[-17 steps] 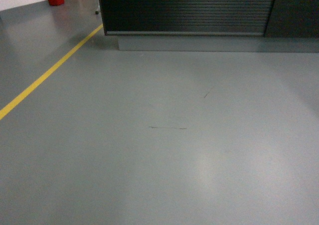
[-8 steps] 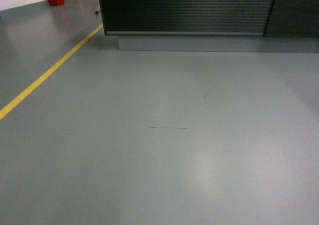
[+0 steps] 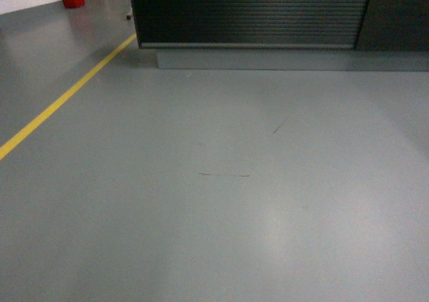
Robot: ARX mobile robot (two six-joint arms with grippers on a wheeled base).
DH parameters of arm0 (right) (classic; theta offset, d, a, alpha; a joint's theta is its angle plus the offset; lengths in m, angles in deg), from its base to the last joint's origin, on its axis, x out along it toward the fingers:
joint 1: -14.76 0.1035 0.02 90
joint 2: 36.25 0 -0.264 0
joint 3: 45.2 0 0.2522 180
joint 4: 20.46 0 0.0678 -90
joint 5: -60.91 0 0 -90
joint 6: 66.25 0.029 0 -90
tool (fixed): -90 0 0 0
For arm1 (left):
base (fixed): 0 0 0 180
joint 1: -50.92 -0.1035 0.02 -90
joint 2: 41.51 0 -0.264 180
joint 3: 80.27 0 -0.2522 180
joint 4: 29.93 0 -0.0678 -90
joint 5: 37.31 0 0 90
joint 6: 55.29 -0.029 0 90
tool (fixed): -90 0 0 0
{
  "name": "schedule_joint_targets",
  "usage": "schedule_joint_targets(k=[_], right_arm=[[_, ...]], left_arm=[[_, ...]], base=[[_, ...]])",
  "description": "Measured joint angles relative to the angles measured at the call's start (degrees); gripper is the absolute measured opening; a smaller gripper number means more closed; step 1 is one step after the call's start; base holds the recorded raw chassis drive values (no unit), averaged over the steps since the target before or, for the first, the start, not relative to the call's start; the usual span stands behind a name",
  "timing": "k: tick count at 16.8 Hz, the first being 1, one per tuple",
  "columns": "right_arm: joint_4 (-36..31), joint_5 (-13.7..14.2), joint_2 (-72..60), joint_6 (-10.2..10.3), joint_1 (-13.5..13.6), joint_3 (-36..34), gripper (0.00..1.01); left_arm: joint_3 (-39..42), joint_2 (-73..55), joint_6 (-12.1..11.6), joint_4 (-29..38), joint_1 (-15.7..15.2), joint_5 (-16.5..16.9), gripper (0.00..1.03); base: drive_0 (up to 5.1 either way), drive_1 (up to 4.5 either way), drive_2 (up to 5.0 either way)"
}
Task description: Place dark red mango on scale at checkout
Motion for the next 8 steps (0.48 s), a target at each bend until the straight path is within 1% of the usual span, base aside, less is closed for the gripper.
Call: schedule_joint_targets(k=[8], right_arm=[[0.0, 0.0, 0.0, 0.0, 0.0, 0.0, 0.98]], left_arm=[[0.0, 0.0, 0.0, 0.0, 0.0, 0.0, 0.98]], base=[[0.0, 0.0, 0.0]])
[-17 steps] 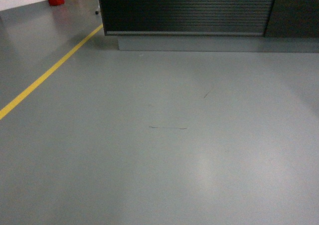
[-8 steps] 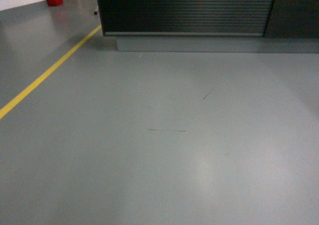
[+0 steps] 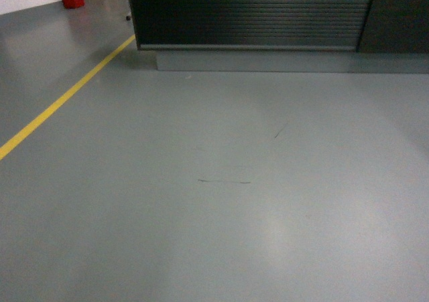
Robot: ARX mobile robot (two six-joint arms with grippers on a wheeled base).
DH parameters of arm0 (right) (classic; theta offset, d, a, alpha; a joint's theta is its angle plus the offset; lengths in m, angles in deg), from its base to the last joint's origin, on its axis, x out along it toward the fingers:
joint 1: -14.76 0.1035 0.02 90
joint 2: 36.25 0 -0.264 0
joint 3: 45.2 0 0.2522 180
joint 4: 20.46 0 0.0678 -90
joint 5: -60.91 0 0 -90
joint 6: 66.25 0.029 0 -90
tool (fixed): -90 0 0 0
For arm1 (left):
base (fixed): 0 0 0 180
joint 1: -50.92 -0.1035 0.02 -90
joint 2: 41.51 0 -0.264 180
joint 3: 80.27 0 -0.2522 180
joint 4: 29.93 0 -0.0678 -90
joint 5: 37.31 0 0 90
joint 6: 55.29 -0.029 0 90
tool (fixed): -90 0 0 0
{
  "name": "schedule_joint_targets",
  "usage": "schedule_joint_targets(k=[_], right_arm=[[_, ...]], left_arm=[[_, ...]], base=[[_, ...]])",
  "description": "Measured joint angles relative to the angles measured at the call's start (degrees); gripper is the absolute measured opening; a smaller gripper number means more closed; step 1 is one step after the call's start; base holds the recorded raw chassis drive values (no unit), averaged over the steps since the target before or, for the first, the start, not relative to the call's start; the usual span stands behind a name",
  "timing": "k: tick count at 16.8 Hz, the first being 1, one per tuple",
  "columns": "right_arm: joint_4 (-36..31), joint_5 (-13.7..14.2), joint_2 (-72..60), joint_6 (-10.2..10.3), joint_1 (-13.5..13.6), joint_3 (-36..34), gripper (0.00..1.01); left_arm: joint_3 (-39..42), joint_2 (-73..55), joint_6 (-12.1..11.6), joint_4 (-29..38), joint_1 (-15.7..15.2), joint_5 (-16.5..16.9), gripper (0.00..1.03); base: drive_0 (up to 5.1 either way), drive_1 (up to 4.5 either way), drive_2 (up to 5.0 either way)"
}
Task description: Place dark red mango on scale at checkout
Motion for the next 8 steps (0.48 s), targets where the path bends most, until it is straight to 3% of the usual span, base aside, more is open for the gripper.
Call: schedule_joint_targets(k=[8], right_arm=[[0.0, 0.0, 0.0, 0.0, 0.0, 0.0, 0.98]], left_arm=[[0.0, 0.0, 0.0, 0.0, 0.0, 0.0, 0.98]], base=[[0.0, 0.0, 0.0]])
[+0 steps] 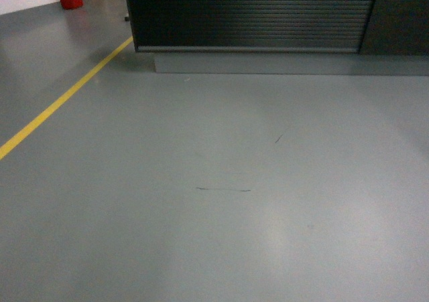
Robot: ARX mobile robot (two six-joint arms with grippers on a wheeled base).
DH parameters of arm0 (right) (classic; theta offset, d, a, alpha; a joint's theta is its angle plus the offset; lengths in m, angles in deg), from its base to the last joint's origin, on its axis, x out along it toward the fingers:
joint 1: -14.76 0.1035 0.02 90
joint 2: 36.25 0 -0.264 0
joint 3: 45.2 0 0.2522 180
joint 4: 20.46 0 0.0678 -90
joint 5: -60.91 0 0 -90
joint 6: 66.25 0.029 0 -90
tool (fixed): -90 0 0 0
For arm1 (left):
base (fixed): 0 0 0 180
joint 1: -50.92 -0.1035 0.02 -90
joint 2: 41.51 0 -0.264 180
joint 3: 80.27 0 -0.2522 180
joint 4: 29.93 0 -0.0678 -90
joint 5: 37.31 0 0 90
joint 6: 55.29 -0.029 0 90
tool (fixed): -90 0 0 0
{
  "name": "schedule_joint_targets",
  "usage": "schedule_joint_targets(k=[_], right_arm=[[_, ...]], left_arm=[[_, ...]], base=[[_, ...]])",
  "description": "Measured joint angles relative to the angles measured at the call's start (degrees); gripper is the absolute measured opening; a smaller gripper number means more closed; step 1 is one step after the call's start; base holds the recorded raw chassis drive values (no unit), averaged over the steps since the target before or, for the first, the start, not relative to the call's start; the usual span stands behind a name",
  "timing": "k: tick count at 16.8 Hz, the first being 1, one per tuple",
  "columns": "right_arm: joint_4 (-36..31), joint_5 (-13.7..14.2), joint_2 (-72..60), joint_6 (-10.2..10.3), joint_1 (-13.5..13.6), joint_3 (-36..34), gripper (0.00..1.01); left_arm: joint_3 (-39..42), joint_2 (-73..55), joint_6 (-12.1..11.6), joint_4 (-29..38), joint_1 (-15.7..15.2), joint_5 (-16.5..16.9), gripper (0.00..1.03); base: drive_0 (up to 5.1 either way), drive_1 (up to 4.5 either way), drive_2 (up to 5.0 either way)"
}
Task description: Place dark red mango on scale at checkout
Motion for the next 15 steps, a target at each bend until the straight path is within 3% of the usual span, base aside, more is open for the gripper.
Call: schedule_joint_targets(k=[15], right_arm=[[0.0, 0.0, 0.0, 0.0, 0.0, 0.0, 0.98]], left_arm=[[0.0, 0.0, 0.0, 0.0, 0.0, 0.0, 0.98]], base=[[0.0, 0.11, -0.1]])
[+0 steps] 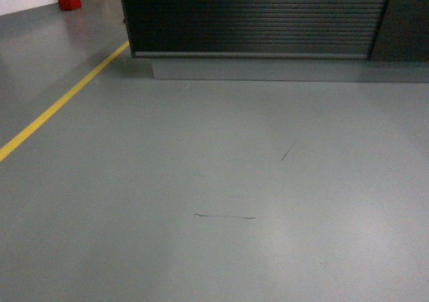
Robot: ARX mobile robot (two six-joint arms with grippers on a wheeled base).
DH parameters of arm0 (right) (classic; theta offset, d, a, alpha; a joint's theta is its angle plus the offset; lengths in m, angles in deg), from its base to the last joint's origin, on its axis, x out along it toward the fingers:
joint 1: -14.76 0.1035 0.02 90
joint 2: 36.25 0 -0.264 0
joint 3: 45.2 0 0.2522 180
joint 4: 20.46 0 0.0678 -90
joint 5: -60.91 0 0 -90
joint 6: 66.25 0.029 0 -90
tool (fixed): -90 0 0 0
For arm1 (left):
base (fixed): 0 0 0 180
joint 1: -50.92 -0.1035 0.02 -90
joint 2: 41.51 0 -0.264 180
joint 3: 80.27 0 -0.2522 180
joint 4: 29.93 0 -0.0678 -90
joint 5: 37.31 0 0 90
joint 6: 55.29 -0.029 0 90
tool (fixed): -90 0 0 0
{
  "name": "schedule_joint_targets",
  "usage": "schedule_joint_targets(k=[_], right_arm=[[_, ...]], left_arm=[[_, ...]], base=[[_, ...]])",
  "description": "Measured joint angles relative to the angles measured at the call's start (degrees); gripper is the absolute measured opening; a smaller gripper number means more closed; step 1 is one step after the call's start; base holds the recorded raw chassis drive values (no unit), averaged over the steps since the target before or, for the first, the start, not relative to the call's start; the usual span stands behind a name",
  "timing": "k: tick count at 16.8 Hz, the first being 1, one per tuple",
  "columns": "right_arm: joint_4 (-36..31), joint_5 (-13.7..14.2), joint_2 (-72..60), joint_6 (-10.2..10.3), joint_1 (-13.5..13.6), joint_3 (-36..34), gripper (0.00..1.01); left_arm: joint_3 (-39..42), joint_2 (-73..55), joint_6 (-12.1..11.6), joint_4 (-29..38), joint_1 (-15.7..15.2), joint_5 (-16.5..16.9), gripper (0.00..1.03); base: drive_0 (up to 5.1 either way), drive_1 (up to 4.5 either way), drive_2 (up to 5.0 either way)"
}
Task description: Place dark red mango on scale at checkout
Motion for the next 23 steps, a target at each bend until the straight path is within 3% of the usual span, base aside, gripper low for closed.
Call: schedule_joint_targets(k=[23], right_arm=[[0.0, 0.0, 0.0, 0.0, 0.0, 0.0, 0.98]], left_arm=[[0.0, 0.0, 0.0, 0.0, 0.0, 0.0, 0.98]], base=[[-0.1, 1.63, -1.8]])
